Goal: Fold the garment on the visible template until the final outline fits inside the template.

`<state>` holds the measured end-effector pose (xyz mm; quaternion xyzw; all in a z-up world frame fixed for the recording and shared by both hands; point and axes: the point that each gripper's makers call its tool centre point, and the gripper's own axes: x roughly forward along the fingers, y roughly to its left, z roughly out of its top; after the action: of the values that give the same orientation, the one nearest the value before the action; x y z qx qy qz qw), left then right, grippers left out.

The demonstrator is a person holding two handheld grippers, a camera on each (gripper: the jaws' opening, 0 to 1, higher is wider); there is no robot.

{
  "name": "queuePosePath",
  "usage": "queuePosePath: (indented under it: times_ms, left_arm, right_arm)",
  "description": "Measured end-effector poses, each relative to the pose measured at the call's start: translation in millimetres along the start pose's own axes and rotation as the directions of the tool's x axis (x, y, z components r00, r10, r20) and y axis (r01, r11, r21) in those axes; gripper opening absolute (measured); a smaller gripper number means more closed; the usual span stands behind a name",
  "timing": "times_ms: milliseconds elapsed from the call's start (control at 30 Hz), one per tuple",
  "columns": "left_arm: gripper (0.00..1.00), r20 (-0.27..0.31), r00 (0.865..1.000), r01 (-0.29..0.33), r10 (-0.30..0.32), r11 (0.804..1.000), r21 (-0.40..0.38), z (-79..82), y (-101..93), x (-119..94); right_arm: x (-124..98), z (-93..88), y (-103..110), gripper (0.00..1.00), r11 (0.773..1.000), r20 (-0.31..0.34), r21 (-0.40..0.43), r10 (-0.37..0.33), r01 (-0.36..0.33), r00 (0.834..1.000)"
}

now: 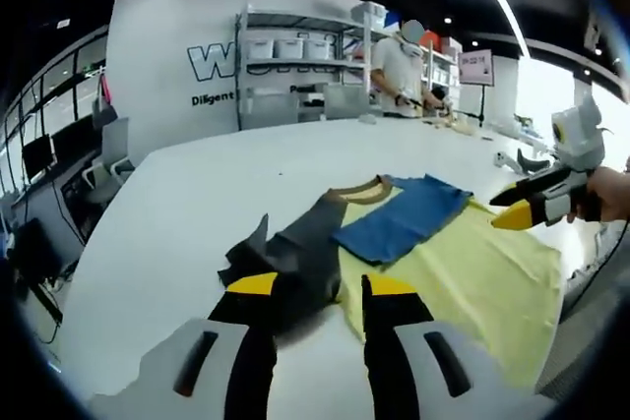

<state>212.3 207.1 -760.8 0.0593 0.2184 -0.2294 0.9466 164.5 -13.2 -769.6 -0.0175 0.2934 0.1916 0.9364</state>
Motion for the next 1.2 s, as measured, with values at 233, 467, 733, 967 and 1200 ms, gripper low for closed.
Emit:
queuePosePath:
  times_ms: [233,467,733,967,1200]
  left_arm:
    - [0.29,0.006,1.000,-0.026,0.025,0.999,0.027,11.0,20.7,17]
    - [0.28,-0.020,0.999,-0.044,0.044,0.998,0.033,13.9,33.7,35]
    - [0.29,-0.023,0.999,-0.039,0.041,0.995,0.094,33.0,38.0,56]
    - [0.28,-0.080,0.997,0.000,0.010,0.994,0.114,28.7,40.4,91]
    - [0.22,-0.126,0.992,0.021,-0.006,0.992,0.123,22.2,44.1,112]
  right_arm:
    - [2,-0.3,9,0.37,1.000,-0.008,-0.002,0.022,-0.022,1.000]
    - [3,-1.6,15,0.38,0.999,-0.016,-0.020,0.034,-0.034,0.999]
    - [3,-12.7,17,0.38,0.999,-0.038,-0.003,0.041,-0.041,0.998]
    - [0,-16.5,18,0.37,0.999,-0.045,-0.001,0.043,-0.043,0.998]
    - [-1,-16.4,16,0.38,0.999,-0.044,0.005,0.036,-0.036,0.998]
